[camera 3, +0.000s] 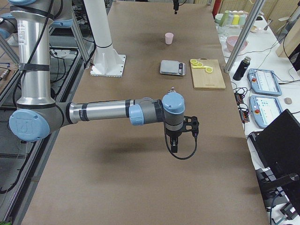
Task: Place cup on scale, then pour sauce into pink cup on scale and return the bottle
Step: 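Reach the left gripper to the pink cup while the right reaches the bottle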
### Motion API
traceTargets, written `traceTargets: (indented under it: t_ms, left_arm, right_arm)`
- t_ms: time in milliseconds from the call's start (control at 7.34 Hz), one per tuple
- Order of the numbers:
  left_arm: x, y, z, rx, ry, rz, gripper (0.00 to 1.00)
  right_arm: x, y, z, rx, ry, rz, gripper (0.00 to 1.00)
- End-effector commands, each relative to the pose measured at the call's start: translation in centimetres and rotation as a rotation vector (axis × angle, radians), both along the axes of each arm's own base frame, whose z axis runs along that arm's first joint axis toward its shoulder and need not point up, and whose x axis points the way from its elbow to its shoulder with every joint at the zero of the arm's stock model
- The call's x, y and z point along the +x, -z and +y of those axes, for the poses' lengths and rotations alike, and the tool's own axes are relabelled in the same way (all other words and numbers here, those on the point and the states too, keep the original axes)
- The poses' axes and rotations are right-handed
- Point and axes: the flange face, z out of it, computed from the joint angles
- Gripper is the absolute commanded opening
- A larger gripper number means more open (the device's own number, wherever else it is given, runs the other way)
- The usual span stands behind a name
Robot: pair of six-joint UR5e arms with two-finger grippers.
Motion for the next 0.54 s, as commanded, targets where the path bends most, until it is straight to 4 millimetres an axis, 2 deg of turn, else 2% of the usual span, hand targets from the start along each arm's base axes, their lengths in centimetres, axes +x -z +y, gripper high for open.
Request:
traceTargets:
  t_ms: [0, 272, 408]
  left_arm:
    - [5.0, 2.0, 0.8, -0.043, 0.014, 0.026, 0.98]
    - [8.5, 1.6, 1.1, -0.071, 0.034, 0.048, 0.97]
    - [9.6, 1.3, 1.2, -0.082, 0.039, 0.053, 0.97]
  right_arm:
    - [-1.2, 6.3, 1.5, -0.025, -0.096, -0.094, 1.00]
    - [-8.9, 14.1, 5.1, -0.101, -0.123, -0.152, 1.00]
    - [-13.0, 18.0, 7.1, -0.110, -0.143, -0.139, 1.00]
